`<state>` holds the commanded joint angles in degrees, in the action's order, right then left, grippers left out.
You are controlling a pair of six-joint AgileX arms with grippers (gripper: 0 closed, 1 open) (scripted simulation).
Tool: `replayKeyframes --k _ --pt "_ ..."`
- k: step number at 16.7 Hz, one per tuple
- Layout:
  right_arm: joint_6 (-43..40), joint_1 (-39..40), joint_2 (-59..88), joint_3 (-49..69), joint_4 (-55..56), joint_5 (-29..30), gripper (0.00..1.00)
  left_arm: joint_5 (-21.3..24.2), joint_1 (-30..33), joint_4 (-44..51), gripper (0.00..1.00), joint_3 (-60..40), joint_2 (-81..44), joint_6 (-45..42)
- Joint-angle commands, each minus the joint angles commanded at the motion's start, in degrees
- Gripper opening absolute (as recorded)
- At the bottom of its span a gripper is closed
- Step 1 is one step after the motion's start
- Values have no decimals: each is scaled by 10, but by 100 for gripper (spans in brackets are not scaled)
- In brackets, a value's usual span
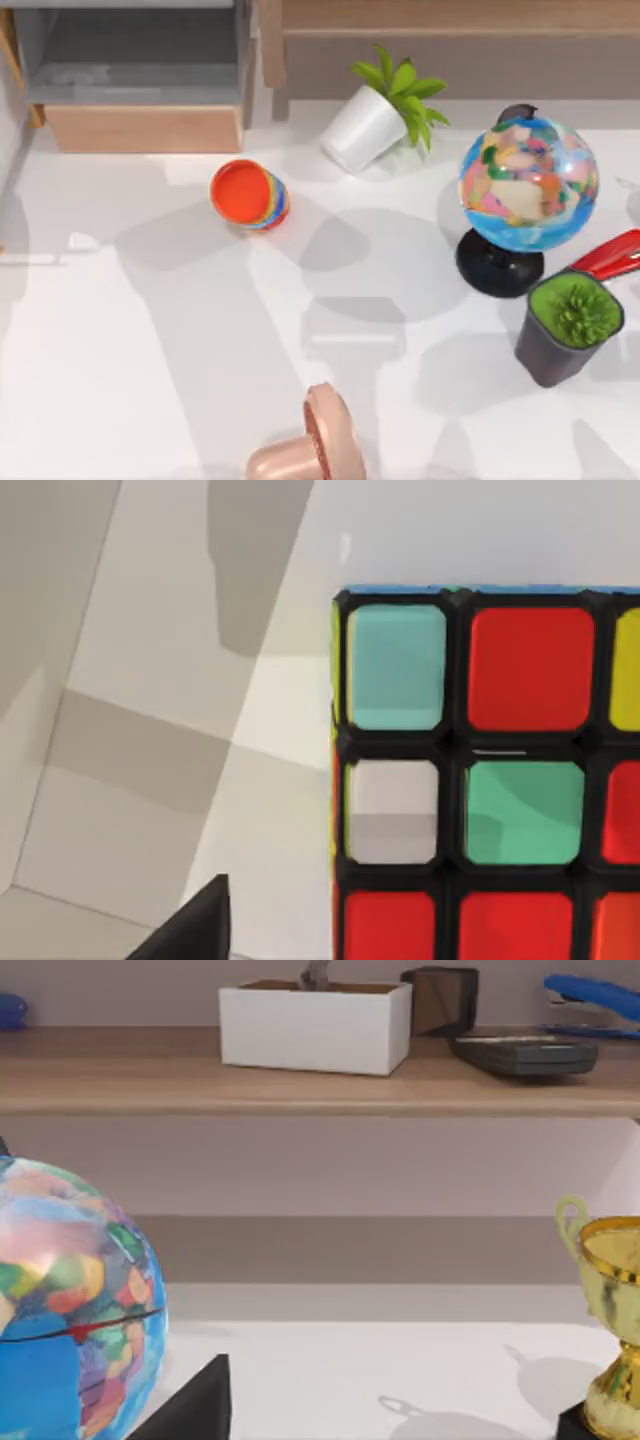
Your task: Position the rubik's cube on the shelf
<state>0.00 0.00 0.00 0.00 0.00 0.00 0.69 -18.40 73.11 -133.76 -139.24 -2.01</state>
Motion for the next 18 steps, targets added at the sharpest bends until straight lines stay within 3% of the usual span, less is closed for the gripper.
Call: replayKeyframes --k 4,9,18 --pt "0 0 0 0 0 0 100 1 -2 -58 100 21 -35 -2" --pt "0 0 0 0 0 0 100 0 1 -65 100 25 -40 1" --pt "0 0 0 0 0 0 100 0 1 -65 32 25 -40 1"
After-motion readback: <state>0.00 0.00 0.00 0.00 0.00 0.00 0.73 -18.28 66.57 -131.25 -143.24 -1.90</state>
